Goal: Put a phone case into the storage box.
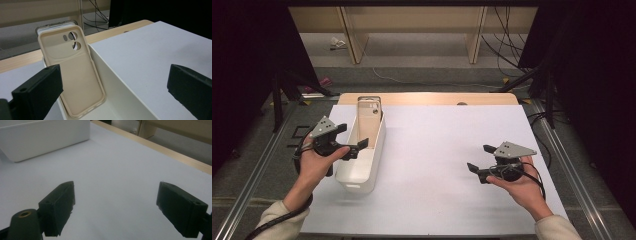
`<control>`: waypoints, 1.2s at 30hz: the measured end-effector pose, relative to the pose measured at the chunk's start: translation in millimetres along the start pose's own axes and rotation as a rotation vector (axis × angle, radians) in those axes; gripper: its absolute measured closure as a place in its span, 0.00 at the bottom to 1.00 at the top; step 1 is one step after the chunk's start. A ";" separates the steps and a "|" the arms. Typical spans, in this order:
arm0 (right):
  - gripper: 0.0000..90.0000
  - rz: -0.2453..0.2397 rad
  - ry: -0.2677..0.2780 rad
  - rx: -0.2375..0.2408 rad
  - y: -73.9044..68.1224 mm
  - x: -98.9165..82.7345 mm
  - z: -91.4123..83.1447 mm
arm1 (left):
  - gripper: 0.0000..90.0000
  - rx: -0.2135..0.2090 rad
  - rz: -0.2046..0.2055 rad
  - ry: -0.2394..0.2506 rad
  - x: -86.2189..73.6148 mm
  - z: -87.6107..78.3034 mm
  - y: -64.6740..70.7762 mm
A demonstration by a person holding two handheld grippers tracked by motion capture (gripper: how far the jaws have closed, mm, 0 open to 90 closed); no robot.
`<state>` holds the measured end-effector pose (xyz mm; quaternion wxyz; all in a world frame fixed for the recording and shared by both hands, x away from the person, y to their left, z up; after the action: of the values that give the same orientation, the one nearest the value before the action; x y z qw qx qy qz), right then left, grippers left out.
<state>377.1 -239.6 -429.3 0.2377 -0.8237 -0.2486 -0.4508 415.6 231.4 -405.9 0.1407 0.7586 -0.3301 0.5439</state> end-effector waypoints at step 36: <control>0.18 -0.004 -0.001 0.007 -1.5 -0.4 0.3 | 0.00 0.011 0.050 -0.004 -15.7 -19.7 20.9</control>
<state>376.1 -238.4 -429.5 0.2393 -0.8226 -0.2521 -0.4500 384.5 232.7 -416.1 0.1225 0.7520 -0.3461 0.5475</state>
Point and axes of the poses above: each handheld gripper's, and its own axes: z roughly forward along the jaws, x roughly out of its top, y roughly to its right, the point moved 2 cm from there along z, roughly forward along the jaws, and after that the axes turned 14 degrees about z, right-handed, at the moved point
